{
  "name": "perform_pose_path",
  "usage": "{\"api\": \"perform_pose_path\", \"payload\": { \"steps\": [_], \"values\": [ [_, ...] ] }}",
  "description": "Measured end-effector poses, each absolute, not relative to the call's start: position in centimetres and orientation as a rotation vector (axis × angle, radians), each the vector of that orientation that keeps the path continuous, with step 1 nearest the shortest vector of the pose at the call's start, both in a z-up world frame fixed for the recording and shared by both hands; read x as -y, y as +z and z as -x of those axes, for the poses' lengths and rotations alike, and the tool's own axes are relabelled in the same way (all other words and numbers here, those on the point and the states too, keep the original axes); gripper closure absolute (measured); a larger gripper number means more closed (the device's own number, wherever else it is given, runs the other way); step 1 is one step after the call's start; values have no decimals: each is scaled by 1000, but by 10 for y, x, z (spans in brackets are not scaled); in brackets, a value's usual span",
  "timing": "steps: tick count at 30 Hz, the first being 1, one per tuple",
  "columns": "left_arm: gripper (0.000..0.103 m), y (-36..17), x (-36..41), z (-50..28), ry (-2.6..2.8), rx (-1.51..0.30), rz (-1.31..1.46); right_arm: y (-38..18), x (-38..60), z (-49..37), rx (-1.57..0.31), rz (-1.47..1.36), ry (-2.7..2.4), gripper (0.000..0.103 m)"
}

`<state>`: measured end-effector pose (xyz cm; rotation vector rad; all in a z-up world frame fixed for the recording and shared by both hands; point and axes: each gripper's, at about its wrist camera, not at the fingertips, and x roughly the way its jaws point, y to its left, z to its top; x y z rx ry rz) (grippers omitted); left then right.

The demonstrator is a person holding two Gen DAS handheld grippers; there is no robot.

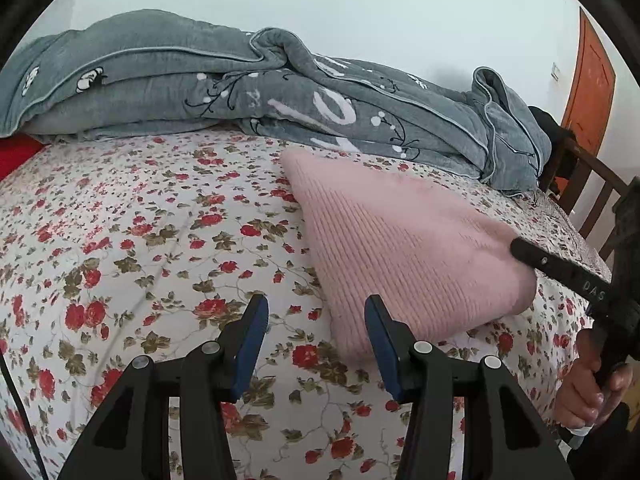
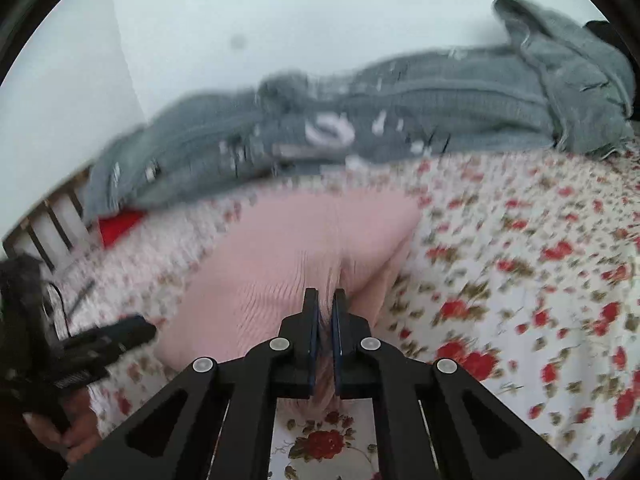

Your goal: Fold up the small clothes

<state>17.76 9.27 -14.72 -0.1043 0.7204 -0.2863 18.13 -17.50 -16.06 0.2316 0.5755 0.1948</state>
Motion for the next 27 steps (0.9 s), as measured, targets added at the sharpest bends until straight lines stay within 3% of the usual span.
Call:
{"api": "perform_pose_path", "payload": {
  "steps": [5,6,8,15,20,27],
  "values": [
    [55,-145,-91,-182,-298,-719,113,-193,165,-198,-711,-131,139,91],
    [55,-143,-91,-182,-303,-714,108,-189,165,-195,-697,-108,133,87],
    [55,-139,-91,-181,-313,-700,102,-176,166,-193,-685,-71,125,68],
    [53,-130,-74,-204,-342,-691,82,-144,165,-213,-571,-58,107,64],
    [53,-124,-71,-218,-328,-690,53,-175,155,-231,-656,15,61,76],
    [53,-112,-66,-255,-339,-695,8,-155,161,-229,-638,22,80,70]
  ]
}}
